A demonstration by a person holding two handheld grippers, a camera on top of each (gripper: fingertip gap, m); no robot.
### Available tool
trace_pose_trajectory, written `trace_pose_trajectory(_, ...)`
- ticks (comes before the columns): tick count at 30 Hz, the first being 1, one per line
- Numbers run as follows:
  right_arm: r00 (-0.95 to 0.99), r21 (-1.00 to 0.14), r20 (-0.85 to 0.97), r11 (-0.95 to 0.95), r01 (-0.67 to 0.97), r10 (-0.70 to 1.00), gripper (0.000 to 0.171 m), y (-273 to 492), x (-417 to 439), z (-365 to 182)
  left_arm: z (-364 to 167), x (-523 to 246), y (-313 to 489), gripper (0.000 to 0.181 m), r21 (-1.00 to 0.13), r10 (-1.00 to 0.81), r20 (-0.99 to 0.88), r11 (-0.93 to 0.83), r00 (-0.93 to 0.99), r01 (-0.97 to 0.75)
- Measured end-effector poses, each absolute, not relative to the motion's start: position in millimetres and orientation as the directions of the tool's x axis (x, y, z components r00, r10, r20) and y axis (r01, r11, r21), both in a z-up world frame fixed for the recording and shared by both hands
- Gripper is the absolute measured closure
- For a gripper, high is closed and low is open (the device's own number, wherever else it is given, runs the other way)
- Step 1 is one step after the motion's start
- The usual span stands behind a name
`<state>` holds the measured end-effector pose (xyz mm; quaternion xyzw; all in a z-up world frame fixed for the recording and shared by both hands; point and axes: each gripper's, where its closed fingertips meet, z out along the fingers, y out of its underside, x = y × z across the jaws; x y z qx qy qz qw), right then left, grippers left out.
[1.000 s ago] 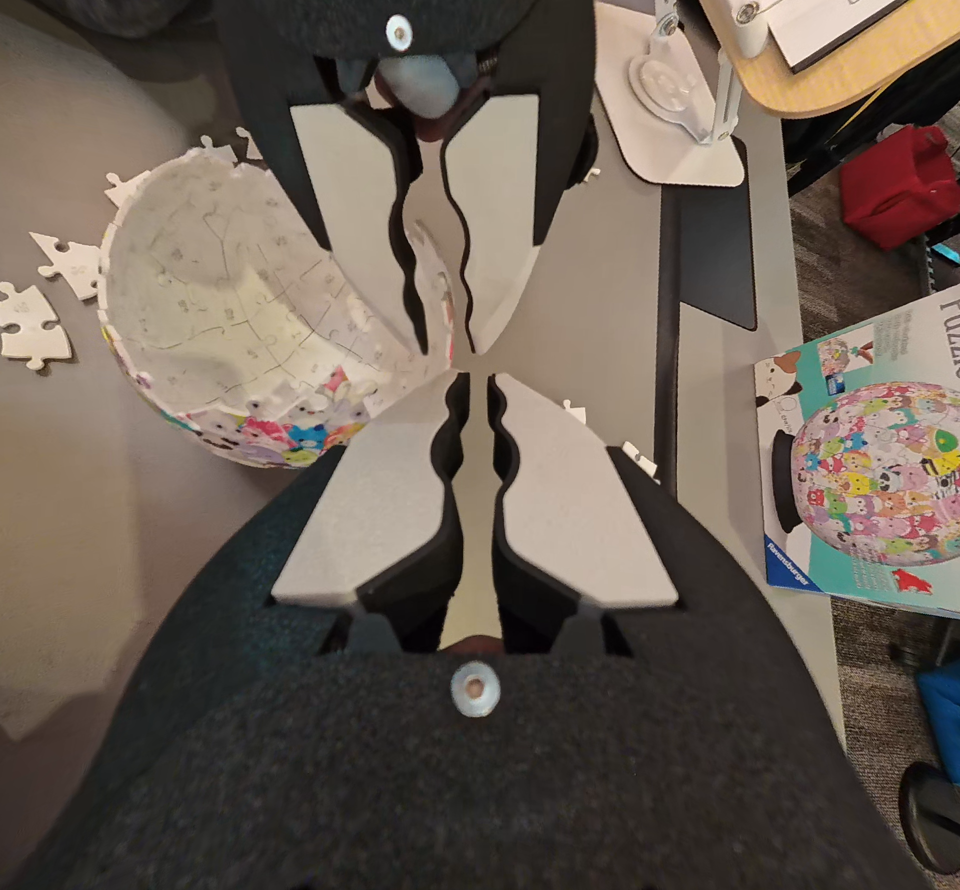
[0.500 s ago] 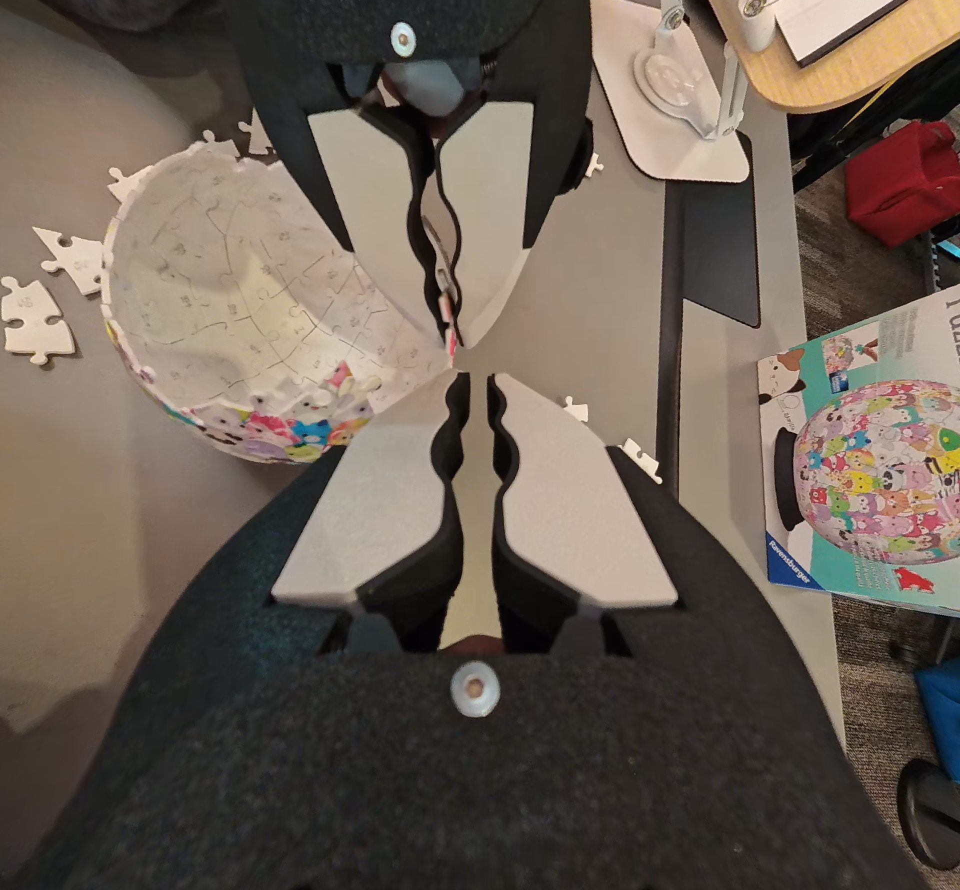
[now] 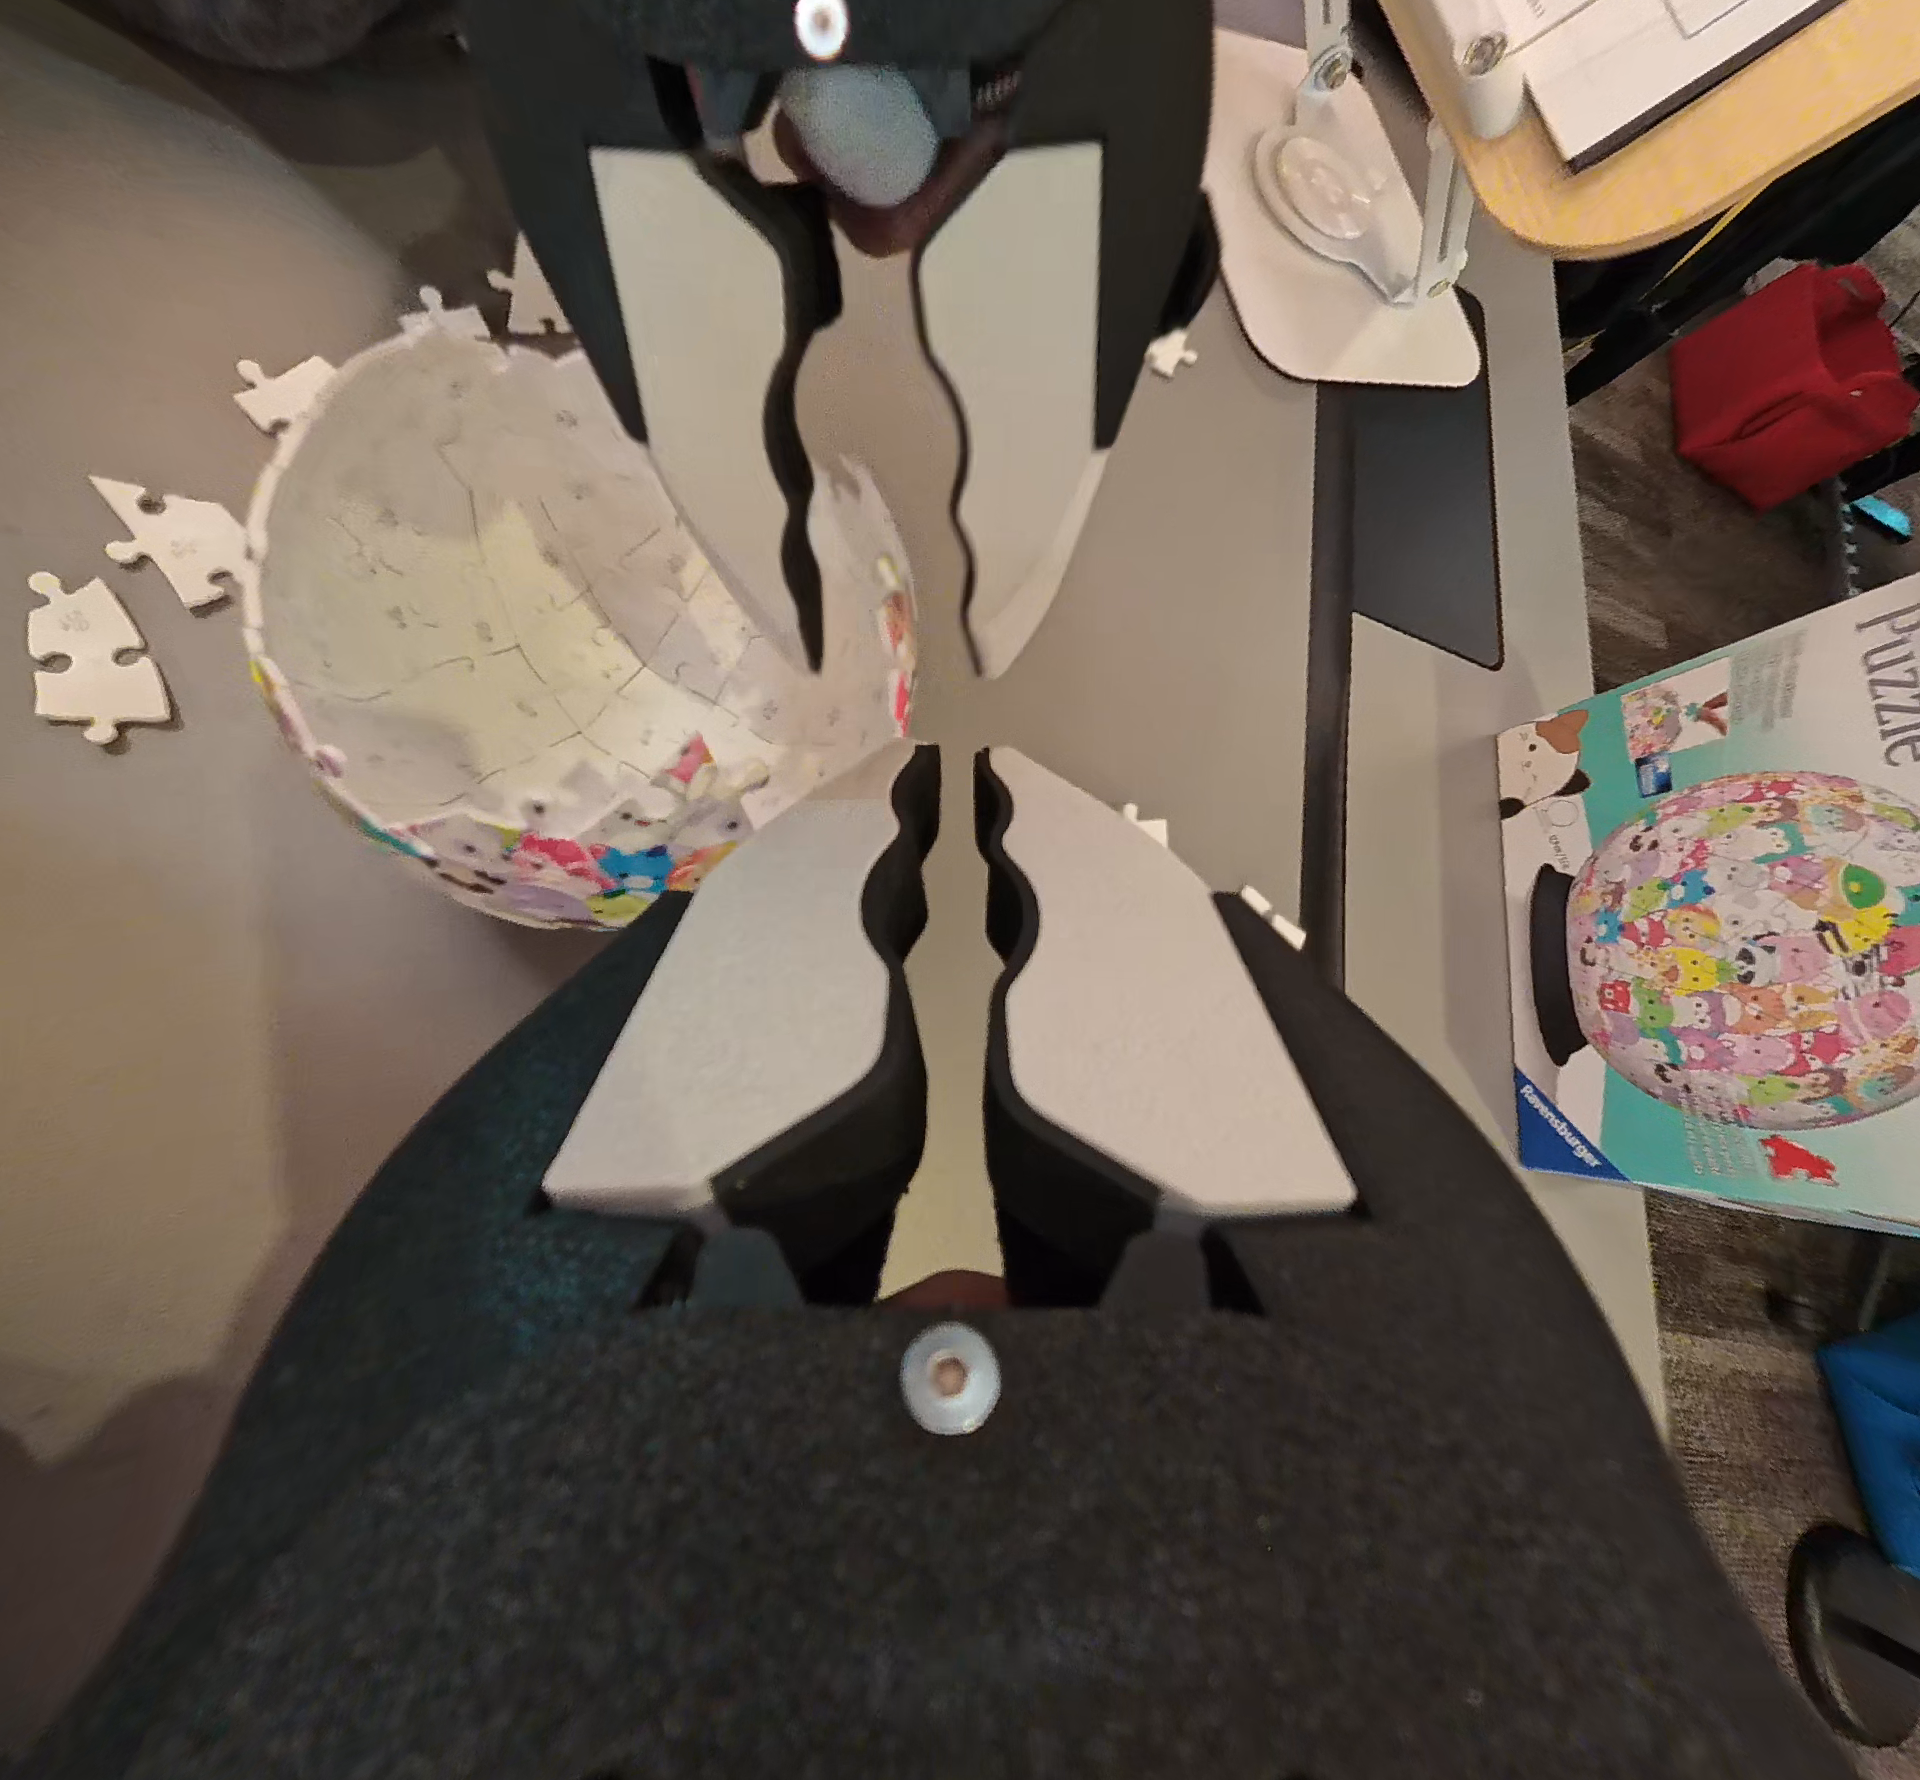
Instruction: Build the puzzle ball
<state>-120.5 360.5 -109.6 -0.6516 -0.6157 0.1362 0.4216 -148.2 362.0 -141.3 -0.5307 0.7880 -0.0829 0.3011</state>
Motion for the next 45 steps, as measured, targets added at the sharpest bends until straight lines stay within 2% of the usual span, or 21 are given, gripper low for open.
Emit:
trace_pose_trajectory(3,0.216,-0.727,0.367,0.134,0.674,0.905,0.165,358,-119,-95,-118,-161,363,0.139,-0.520,-0.905,-0.363,0.395,-0.223,-0.757)
trace_pose_trajectory(8,0.244,-0.730,0.399,0.146,0.667,0.884,0.164,354,-118,-77,-94,-185,382,0.151,-0.677,-0.964,-0.248,0.245,-0.099,-0.694)
trace_pose_trajectory(11,0.257,-0.723,0.408,0.138,0.677,0.876,0.163,353,-119,-72,-107,-197,391,0.151,-0.695,-0.986,-0.159,0.145,-0.046,-0.704)
trace_pose_trajectory(14,0.295,-0.721,0.401,0.100,0.686,0.867,0.160,353,-118,-68,-108,-192,387,0.151,-0.718,-0.990,-0.136,0.119,-0.030,-0.686)
trace_pose_trajectory(18,0.448,-0.753,0.331,-0.054,0.656,0.831,0.148,346,-109,-67,-116,-179,365,0.155,-0.685,-0.983,-0.145,0.183,-0.113,-0.705)
trace_pose_trajectory(22,0.563,-0.816,0.236,-0.152,0.557,0.792,0.135,316,-109,-79,-131,-176,362,0.160,-0.639,-0.975,-0.168,0.219,-0.144,-0.738)
trace_pose_trajectory(26,0.652,-0.847,0.162,-0.235,0.477,0.741,0.106,296,-113,-104,-139,-176,363,0.160,-0.632,-0.980,-0.136,0.200,-0.147,-0.749)
trace_pose_trajectory(28,0.695,-0.882,0.065,-0.284,0.375,0.716,0.091,278,-122,-112,-142,-177,363,0.160,-0.628,-0.982,-0.112,0.188,-0.152,-0.755)
trace_pose_trajectory(30,0.730,-0.898,-0.009,-0.326,0.295,0.683,0.083,259,-133,-129,-148,-180,363,0.162,-0.617,-0.983,-0.093,0.182,-0.158,-0.766)
trace_pose_trajectory(31,0.746,-0.883,-0.022,-0.362,0.297,0.666,0.071,252,-137,-143,-149,-180,363,0.162,-0.618,-0.984,-0.082,0.175,-0.159,-0.767)
trace_pose_trajectory(32,0.762,-0.868,-0.015,-0.387,0.312,0.648,0.068,247,-141,-157,-151,-180,363,0.162,-0.623,-0.985,-0.062,0.164,-0.161,-0.764)
trace_pose_trajectory(35,0.808,-0.835,0.051,-0.419,0.357,0.587,0.064,250,-150,-183,-153,-177,362,0.165,-0.644,-0.988,0.003,0.118,-0.156,-0.756)
trace_pose_trajectory(38,0.836,-0.823,0.097,-0.428,0.373,0.540,0.063,263,-152,-186,-154,-177,362,0.165,-0.660,-0.987,0.053,0.078,-0.150,-0.747)
trace_pose_trajectory(45,0.847,-0.825,0.048,-0.458,0.332,0.529,0.068,275,-155,-177,-158,-182,363,0.165,-0.654,-0.981,0.115,0.042,-0.155,-0.755)
